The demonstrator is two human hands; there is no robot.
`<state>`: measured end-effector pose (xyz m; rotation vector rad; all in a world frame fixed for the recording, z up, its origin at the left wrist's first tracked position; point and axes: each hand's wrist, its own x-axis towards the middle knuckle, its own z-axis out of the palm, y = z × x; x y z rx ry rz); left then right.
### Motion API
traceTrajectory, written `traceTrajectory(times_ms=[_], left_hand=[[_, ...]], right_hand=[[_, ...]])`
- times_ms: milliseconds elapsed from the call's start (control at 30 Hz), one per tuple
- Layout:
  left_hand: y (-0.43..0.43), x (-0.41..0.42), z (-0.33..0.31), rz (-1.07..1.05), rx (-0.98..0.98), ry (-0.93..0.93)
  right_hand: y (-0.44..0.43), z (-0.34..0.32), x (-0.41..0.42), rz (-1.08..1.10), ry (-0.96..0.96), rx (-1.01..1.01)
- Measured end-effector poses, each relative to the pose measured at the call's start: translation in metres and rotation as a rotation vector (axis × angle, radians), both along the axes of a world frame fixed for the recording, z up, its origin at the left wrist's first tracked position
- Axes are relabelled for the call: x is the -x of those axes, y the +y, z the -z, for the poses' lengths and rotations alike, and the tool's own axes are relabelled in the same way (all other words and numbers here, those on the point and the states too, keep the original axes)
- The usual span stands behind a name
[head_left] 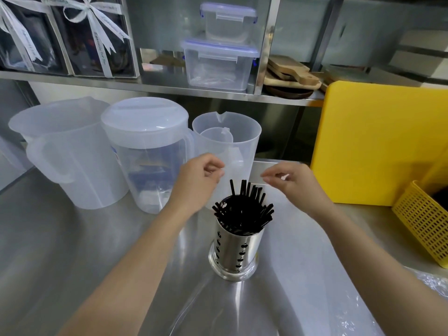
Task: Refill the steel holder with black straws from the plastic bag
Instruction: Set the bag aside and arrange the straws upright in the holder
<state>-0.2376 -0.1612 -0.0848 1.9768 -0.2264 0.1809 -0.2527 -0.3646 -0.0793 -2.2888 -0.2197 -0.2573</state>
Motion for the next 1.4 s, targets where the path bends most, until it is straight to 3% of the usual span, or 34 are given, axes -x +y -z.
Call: traceTrajectory(times_ms=[67, 267, 533, 800, 1067, 1200, 1400], left_hand=[[0.001, -0.011, 0.006, -0.038, -0.090, 0.045], [-0.011, -0.024, 0.018, 0.111, -0.288, 0.211], [-0.018, -0.024, 0.021, 0.100, -0.242, 0.191], [-0.023, -0.016, 0.029, -0.019, -0.174, 0.225], [-0.025, -0.010, 0.029, -0.091, -0.145, 0.099], [-0.015, -0.009, 0.031, 0.029, -0.110, 0.155], [-0.004, -0.005, 0.032, 0.188, -0.212, 0.195]], right_hand=[[0.002, -0.001, -0.013, 0.000, 0.092, 0.023], [0.013, 0.004, -0.040, -0.077, 0.270, 0.121], [0.017, 0.011, -0.049, -0.123, 0.288, 0.190], [0.015, 0.016, -0.048, -0.100, 0.280, 0.111], [0.015, 0.011, -0.039, -0.216, 0.265, 0.060], [0.017, 0.011, -0.038, -0.229, 0.271, 0.069], [0.019, 0.011, -0.037, -0.241, 0.249, 0.098]])
